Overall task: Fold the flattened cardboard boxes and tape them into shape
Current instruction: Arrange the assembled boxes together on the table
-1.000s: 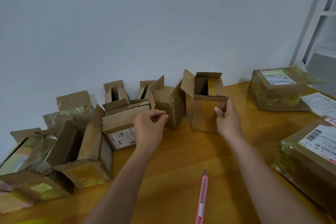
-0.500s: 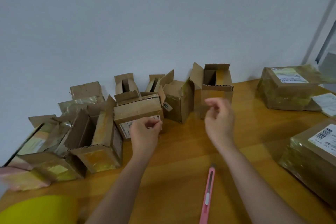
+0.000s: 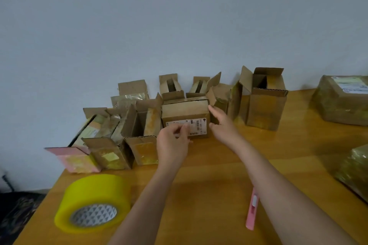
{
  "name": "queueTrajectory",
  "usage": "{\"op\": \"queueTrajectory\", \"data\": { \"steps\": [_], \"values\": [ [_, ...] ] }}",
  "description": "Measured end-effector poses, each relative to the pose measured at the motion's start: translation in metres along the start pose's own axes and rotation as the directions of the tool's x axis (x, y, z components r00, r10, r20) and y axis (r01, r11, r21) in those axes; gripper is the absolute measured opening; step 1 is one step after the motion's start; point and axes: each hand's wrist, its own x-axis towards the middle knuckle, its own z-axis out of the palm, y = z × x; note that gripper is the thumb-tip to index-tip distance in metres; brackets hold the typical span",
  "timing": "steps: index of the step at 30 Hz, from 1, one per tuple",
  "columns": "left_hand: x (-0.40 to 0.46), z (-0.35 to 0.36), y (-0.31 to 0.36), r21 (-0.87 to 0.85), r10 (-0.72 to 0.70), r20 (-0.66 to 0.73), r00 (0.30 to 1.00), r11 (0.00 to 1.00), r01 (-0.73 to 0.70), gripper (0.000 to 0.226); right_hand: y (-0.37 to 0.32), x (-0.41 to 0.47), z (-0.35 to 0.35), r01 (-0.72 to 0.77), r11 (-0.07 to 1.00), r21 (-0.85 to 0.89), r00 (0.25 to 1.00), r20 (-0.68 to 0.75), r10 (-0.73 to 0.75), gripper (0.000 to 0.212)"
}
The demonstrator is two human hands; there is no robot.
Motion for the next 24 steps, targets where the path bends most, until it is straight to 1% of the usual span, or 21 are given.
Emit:
{"op": "queueTrajectory", "data": {
  "steps": [2,4,5,7,9,10,12,13,14,15,16,18,20,22,24],
  "values": [
    [-0.001,0.0,-0.003,-0.021,-0.019,0.014,1.0,1.0,0.019,0.025,-0.002,-0.009,-0.001,0.011,0.998,-0.063,0.998,-0.066,-0.015,0.059],
    [-0.003,0.0,-0.004,-0.031,-0.043,0.012,0.999,0.999,0.044,0.034,-0.004,-0.02,-0.005,0.048,0.991,-0.124,0.985,-0.157,-0.068,0.047],
    [-0.004,0.001,-0.003,-0.03,-0.05,0.008,0.999,0.998,0.05,0.037,-0.004,-0.025,-0.007,0.057,0.991,-0.124,0.974,-0.209,-0.083,0.042],
    [-0.005,0.002,-0.001,-0.026,-0.064,-0.009,0.998,0.998,0.064,0.043,-0.004,-0.029,-0.014,0.053,0.996,-0.07,0.94,-0.334,-0.073,0.041],
    [-0.006,0.005,0.001,-0.045,-0.08,-0.012,0.997,0.996,0.08,0.05,-0.001,-0.026,-0.018,0.042,0.999,-0.026,0.917,-0.395,-0.049,0.036],
    [-0.007,0.006,0.001,-0.051,-0.085,0.0,0.996,0.995,0.085,0.054,0.002,-0.022,-0.019,0.028,1.0,-0.012,0.927,-0.375,-0.031,0.037],
    [-0.006,0.01,0.001,-0.032,-0.093,0.048,0.994,0.995,0.095,0.057,0.007,-0.014,-0.018,-0.037,0.999,0.032,0.968,-0.248,0.043,0.059],
    [-0.006,0.012,0.0,-0.019,-0.096,0.079,0.992,0.995,0.098,0.057,0.008,-0.012,-0.016,-0.064,0.995,0.08,0.981,-0.175,0.078,0.068],
    [-0.006,0.014,-0.001,-0.012,-0.095,0.109,0.989,0.995,0.097,0.059,0.009,-0.01,-0.014,-0.075,0.989,0.126,0.989,-0.121,0.091,0.073],
    [-0.006,0.015,-0.002,-0.014,-0.091,0.137,0.986,0.995,0.094,0.061,0.011,-0.009,-0.011,-0.066,0.985,0.159,0.991,-0.102,0.083,0.074],
    [-0.006,0.017,-0.004,-0.019,-0.085,0.162,0.983,0.996,0.089,0.065,0.013,-0.007,-0.008,-0.052,0.983,0.174,0.991,-0.112,0.072,0.072],
    [-0.005,0.018,-0.006,-0.022,-0.076,0.193,0.978,0.996,0.081,0.074,0.018,-0.007,-0.004,-0.035,0.985,0.171,0.986,-0.156,0.062,0.061],
    [-0.005,0.018,-0.009,-0.024,-0.078,0.191,0.978,0.996,0.084,0.085,0.023,-0.007,-0.004,-0.025,0.98,0.199,0.988,-0.146,0.055,0.055],
    [-0.006,0.018,-0.01,-0.02,-0.073,0.176,0.982,0.997,0.077,0.086,0.025,-0.011,-0.005,-0.037,0.97,0.239,0.996,-0.069,0.056,0.06],
    [-0.009,0.018,-0.01,-0.027,-0.064,0.154,0.986,0.997,0.069,0.08,0.023,-0.019,-0.005,-0.049,0.967,0.248,0.998,0.047,0.038,0.069]
  ]
}}
